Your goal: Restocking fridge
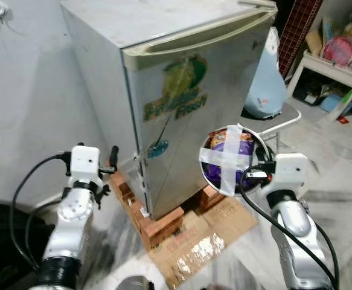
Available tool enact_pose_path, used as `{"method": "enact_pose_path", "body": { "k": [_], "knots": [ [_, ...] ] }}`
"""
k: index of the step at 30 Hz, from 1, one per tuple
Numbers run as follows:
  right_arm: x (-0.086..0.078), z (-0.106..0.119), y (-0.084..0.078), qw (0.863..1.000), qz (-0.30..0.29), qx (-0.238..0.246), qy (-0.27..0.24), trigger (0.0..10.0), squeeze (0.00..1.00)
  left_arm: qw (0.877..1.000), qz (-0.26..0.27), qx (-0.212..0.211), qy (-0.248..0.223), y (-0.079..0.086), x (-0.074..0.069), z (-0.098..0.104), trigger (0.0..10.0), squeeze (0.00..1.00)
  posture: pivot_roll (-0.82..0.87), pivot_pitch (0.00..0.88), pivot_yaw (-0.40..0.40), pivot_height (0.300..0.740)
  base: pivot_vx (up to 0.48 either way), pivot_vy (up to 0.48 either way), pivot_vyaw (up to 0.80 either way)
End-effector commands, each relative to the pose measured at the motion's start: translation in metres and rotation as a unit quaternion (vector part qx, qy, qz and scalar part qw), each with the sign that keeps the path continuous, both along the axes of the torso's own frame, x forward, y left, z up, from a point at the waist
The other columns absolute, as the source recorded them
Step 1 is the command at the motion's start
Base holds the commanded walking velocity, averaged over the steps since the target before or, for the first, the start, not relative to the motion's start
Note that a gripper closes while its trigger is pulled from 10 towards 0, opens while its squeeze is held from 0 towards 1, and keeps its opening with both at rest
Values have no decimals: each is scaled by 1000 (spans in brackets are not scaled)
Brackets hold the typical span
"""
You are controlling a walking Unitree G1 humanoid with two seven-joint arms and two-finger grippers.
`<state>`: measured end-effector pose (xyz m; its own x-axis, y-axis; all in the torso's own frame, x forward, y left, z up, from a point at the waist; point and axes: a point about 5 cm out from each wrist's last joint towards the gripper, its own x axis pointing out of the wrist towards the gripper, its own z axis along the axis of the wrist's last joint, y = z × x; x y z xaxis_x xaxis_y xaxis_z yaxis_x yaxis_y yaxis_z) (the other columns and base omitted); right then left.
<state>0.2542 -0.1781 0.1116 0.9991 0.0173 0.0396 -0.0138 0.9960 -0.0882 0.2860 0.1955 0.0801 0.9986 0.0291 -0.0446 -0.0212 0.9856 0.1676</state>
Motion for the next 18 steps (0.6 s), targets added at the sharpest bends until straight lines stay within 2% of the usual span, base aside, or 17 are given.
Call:
{"method": "enact_pose_path", "body": {
  "k": [1,5,8,12,18],
  "knots": [
    [0,5,-2,1000,-3,-2,-13,10000,0,1000,-16,-6,-7,-5,3,2,10000,0,45,0,-7,740,0,0,0],
    [0,5,-2,1000,-1,-2,-11,10000,0,1000,-22,-16,-7,-8,5,2,10000,0,45,0,-7,740,0,0,0],
    [-1,4,-2,1000,0,-2,-9,10000,0,998,-43,-40,-2,-17,11,2,10000,0,44,0,-12,740,0,0,0],
    [-5,3,-3,1000,5,-4,-2,10000,0,996,-66,-54,2,-27,23,3,10000,0,21,0,-18,740,0,0,0],
    [-11,2,-9,1000,-1,-11,3,10000,0,995,-78,-57,-4,-32,33,6,10000,0,-3,0,-12,740,0,0,0]
  ]
}}
